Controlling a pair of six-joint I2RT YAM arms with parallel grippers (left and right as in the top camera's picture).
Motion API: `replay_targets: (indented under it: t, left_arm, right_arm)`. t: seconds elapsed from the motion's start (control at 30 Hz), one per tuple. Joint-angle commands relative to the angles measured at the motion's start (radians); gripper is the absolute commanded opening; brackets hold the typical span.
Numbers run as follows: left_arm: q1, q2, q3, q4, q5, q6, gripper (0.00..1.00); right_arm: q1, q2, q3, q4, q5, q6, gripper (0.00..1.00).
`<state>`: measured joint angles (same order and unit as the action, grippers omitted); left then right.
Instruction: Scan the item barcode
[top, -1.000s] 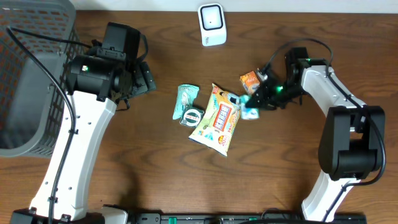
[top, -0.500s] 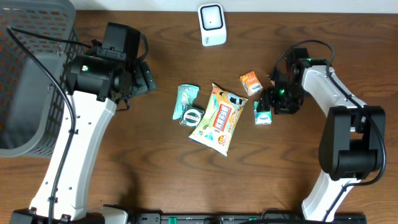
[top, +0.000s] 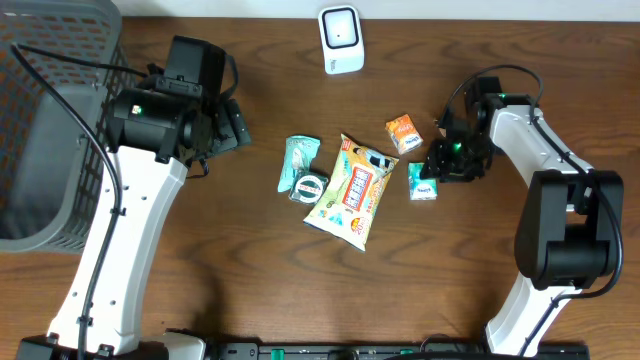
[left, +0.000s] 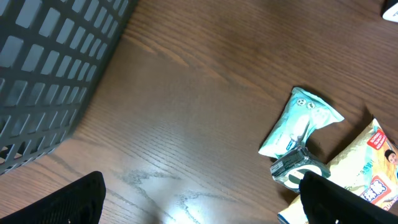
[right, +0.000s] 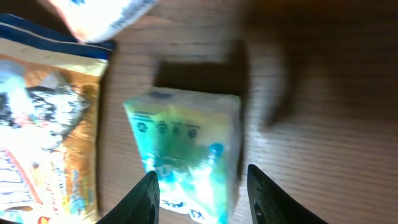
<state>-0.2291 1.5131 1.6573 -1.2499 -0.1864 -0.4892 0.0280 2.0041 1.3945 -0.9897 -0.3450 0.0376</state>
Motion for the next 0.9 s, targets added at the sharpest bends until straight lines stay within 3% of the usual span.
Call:
replay_targets:
  t: [0.0,0.37,0.77,0.83,0.87]
  left_arm:
    - [0.003,0.003,0.008,-0.003,-0.013,0.01,0.98]
    - [0.003,0.003,0.008,-0.003,-0.013,0.01,0.98]
    - [0.003,0.003,0.008,-0.003,-0.013,0.01,0.98]
    - [0.003,0.003,0.008,-0.003,-0.013,0.01,0.98]
    - [0.003,0.003,0.008,-0.003,-0.013,0.01,0.98]
  right_arm:
    - [-0.002,0.01,0.001,0.018,-0.081,-0.021,0.4]
    - [-0.008,0.011,-0.095,0.108,-0.092,-0.02,0.32]
    - [-0.008,0.011,-0.181,0.191,-0.091,-0.02,0.32]
    - [-0.008,0.011,-0.192,0.198,-0.091,-0.02,0.25]
    - [-0.008,0.011,-0.195,0.2,-0.091,-0.02,0.14]
